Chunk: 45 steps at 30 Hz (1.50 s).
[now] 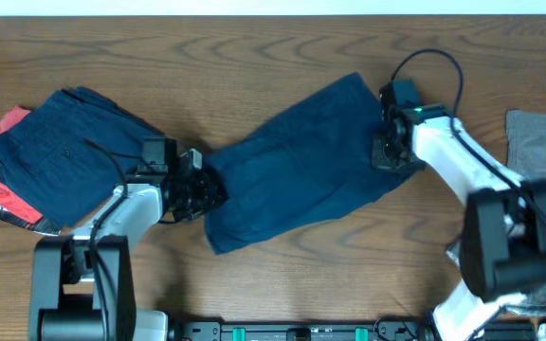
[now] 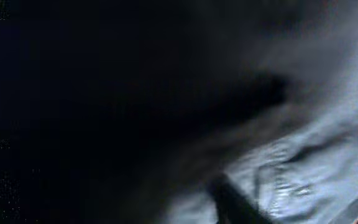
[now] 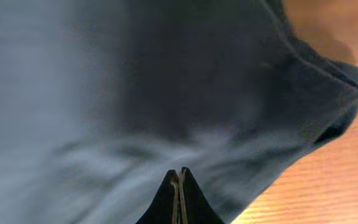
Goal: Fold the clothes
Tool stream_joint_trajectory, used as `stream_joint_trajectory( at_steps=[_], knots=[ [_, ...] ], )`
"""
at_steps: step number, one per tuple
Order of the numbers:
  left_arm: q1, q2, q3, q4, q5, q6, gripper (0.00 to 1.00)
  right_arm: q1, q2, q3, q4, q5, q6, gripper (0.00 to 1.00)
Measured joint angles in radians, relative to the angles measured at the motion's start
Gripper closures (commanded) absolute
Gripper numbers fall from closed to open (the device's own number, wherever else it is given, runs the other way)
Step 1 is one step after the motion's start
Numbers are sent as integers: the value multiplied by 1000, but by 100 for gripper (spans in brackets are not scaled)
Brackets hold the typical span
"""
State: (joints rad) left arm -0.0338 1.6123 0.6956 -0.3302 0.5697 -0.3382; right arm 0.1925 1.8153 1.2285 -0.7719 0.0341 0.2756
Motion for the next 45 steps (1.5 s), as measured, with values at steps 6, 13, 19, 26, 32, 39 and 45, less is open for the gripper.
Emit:
stream_joint_trajectory(
  at_steps=[6, 13, 19, 26, 32, 39, 45],
  knots=[
    [-3, -16, 13, -105, -1, 14, 94, -1, -128, 24, 36, -223, -138, 99],
    [-3, -84, 191, -414, -2, 49, 94, 69, -111, 26, 37, -358, -206, 99],
    [-3, -132, 375, -567, -1, 56, 94, 206, -28, 26, 61, -390, -218, 99],
    [-3, -140, 535, -660, -1, 59, 94, 385, 151, 26, 148, -420, -211, 99],
    [-3, -140, 603, -685, -1, 58, 94, 530, 207, 27, 276, -420, -159, 99],
    [-3, -141, 618, -688, -2, 58, 94, 626, 218, 30, 344, -392, -117, 99],
    [-3, -141, 618, -687, -1, 58, 94, 594, 156, 36, 203, -247, -87, 99]
  ],
)
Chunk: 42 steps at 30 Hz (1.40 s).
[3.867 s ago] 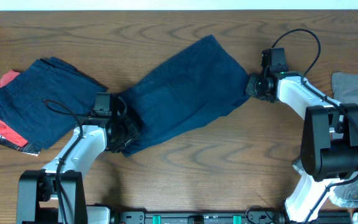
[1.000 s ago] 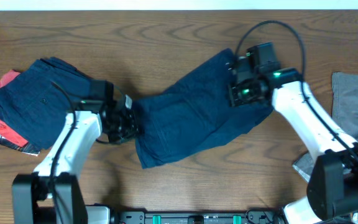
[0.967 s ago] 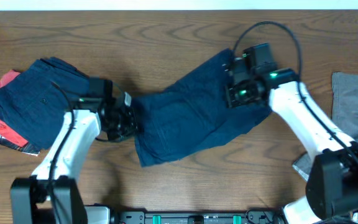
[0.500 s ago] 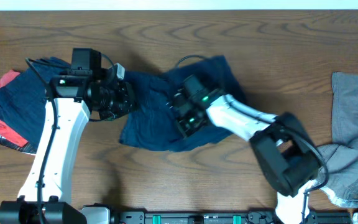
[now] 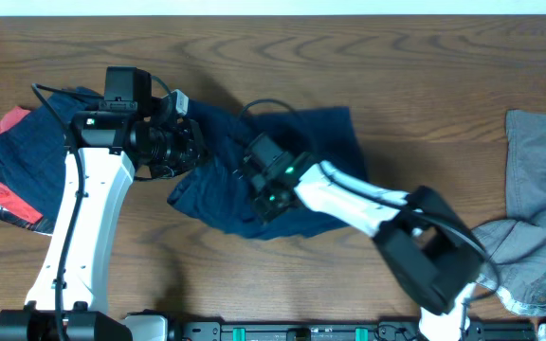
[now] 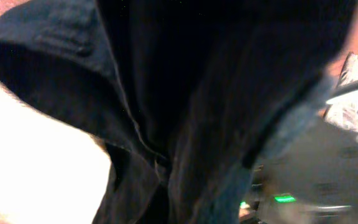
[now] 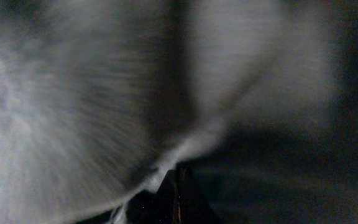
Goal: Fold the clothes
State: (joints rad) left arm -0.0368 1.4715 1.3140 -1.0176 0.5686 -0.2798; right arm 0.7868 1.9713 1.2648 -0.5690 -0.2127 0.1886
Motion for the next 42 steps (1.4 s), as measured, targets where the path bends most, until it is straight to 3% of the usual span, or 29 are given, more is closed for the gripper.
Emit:
stream_joint_trajectory(
  at_steps=[8, 17, 26, 35, 42],
  knots=[
    [0, 0, 0, 1, -1, 0, 94, -290, -255, 7, -139, 171, -24, 99],
    [0, 0, 0, 1, -3, 0, 94, -436, -207, -73, -161, 205, -57, 99],
    [0, 0, 0, 5, -2, -16, 94, -422, -147, -220, -68, 188, -64, 99],
    [-37, 0, 0, 275, 155, -225, 94, -310, -160, -246, -55, 126, -26, 99],
    [-169, 3, 0, 364, 148, -325, 94, -195, -160, -247, -58, 112, 35, 99]
  ],
)
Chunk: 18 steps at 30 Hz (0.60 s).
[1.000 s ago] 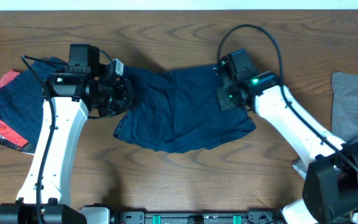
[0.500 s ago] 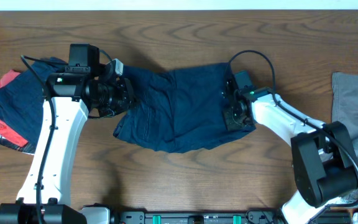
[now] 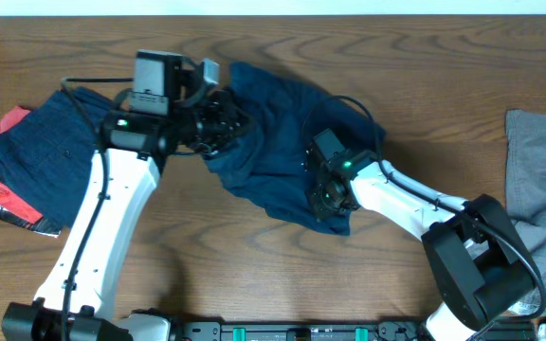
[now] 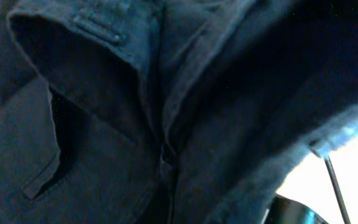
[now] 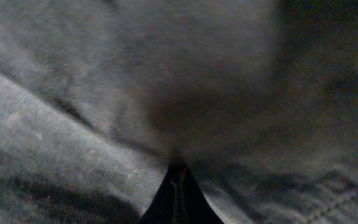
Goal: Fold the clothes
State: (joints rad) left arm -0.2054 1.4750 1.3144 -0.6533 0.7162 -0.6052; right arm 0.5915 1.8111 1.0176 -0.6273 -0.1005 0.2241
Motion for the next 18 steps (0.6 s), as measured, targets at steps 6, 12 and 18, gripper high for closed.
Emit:
stream_joint_trajectory(
  at_steps=[6, 12, 18],
  knots=[
    [-121, 50, 0, 52, -69, -28, 94, 10, 0, 0, 0, -4, 29, 99],
    [-213, 103, 0, 85, -115, -51, 94, 10, 0, 0, -1, -4, 34, 99],
    [-262, 135, 0, 90, -146, -53, 94, 7, -7, 0, -43, -6, 69, 99]
  ],
)
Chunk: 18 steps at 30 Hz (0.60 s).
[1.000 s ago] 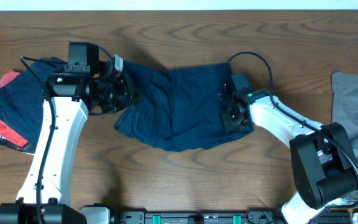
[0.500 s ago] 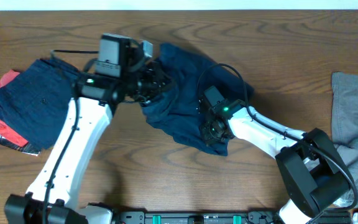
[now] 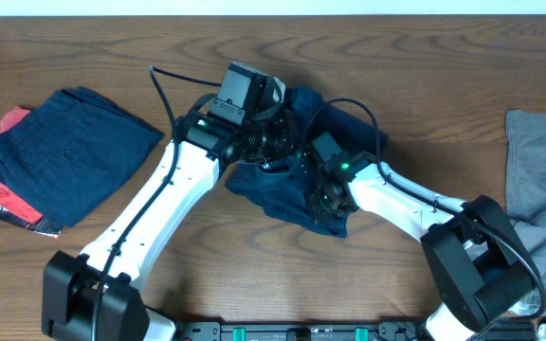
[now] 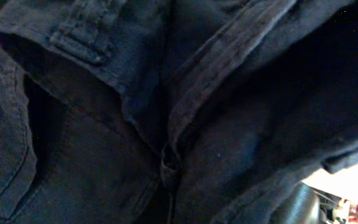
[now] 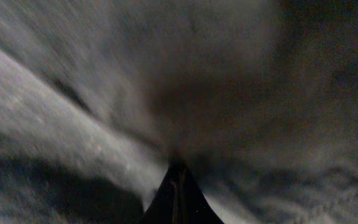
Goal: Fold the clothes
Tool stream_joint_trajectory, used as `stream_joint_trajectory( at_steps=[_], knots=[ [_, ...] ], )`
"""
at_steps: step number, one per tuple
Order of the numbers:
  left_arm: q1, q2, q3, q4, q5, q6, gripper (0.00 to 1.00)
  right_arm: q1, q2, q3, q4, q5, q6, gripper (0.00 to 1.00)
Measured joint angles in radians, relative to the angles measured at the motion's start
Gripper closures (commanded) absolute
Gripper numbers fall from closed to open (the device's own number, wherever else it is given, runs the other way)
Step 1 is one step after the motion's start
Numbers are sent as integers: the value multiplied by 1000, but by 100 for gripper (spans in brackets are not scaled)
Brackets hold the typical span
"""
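Dark blue shorts (image 3: 278,194) lie bunched at the middle of the table. My left gripper (image 3: 275,142) is shut on the shorts' waistband, held over the upper part of the heap; the left wrist view is filled with the waistband and belt loop (image 4: 79,43). My right gripper (image 3: 322,201) is shut on the cloth at the heap's lower right; in the right wrist view its closed fingertips (image 5: 178,177) press into blurred fabric.
A folded navy garment (image 3: 64,156) lies on a red one (image 3: 3,128) at the left. Grey clothing (image 3: 543,152) lies at the right edge. Bare wooden tabletop (image 3: 207,275) shows in front.
My left gripper has carried the waistband further right, from above the heap's left side to next to the right gripper. The shorts are bunched tighter. The right gripper has hardly moved.
The shorts lay spread diagonally, my grippers shut on opposite ends. Then the right gripper was at the middle with its end brought across and the left was raised near the folded pile. Then the left stood further right, and now both hold the shorts together.
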State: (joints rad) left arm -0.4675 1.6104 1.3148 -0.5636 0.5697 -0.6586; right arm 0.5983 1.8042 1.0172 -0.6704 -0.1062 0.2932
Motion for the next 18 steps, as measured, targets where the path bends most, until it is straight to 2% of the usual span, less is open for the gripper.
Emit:
stream_joint_trajectory(
  at_steps=[5, 13, 18],
  knots=[
    [-26, 21, 0, 0, -2, 0, 94, -58, -53, 3, -108, 41, 23, 99],
    [-34, 24, 0, -1, -2, 0, 93, -294, -306, 76, -201, 130, 29, 99],
    [-77, 24, 0, -1, -41, -3, 73, -388, -343, 78, -240, 137, 29, 99]
  ],
)
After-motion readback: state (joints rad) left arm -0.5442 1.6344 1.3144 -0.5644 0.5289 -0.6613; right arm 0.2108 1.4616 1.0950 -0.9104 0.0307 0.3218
